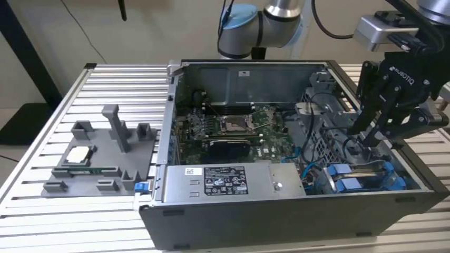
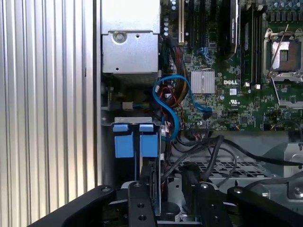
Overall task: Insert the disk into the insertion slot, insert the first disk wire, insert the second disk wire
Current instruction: 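Insert the disk into the insertion slot, then insert the first disk wire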
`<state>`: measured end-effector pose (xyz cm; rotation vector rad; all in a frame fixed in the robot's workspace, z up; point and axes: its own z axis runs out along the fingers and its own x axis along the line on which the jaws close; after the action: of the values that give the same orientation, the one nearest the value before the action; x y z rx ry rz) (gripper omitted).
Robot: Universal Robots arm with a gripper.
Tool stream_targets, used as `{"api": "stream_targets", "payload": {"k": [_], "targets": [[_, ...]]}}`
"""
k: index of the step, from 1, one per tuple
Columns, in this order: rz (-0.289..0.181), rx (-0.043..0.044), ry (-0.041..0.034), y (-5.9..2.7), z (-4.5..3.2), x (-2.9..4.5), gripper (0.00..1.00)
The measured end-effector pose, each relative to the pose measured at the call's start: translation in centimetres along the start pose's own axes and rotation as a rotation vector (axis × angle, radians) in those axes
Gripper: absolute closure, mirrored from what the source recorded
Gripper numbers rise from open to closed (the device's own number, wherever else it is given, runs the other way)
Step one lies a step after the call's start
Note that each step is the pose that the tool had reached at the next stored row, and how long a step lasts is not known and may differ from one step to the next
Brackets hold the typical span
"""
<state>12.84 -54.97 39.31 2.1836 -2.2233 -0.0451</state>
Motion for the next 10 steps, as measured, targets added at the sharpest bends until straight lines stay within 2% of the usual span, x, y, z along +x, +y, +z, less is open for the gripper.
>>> {"api": "stream_targets", "payload": {"k": [7,10], "targets": [[0.000,0.0000,-0.0005,0.10,-0.27,-0.24,0.60],[-0.003,0.0038,-0.0006,0.24,-0.20,-0.44,0.60]]}}
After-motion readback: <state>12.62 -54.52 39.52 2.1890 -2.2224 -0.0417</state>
